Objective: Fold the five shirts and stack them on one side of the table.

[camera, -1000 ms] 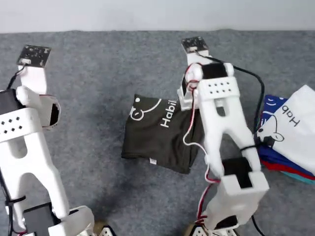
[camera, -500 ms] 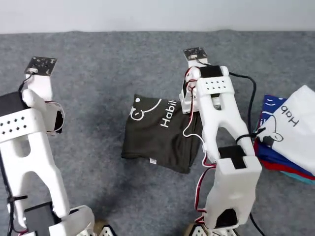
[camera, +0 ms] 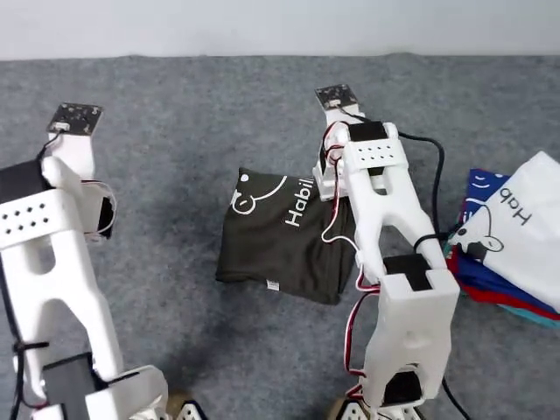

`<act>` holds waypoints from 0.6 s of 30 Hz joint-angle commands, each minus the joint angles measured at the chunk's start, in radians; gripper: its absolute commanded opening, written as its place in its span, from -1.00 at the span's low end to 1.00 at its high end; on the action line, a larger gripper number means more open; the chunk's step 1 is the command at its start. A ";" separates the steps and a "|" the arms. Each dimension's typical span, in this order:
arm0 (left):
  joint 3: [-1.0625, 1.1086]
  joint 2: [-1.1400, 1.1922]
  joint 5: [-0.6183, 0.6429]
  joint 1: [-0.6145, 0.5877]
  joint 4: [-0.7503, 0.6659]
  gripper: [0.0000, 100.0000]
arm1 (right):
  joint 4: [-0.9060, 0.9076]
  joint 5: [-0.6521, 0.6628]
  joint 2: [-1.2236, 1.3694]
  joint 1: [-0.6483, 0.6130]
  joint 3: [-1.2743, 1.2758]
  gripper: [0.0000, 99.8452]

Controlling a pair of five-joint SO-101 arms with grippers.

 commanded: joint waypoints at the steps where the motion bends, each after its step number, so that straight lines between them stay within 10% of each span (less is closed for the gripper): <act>1: -0.010 0.014 -0.006 -0.005 -0.008 -0.97 | -0.036 0.063 -0.005 -0.005 -0.060 -0.98; 18: -0.010 0.023 -0.006 -0.005 -0.006 -0.97 | -0.151 0.212 0.071 0.030 -0.206 -0.97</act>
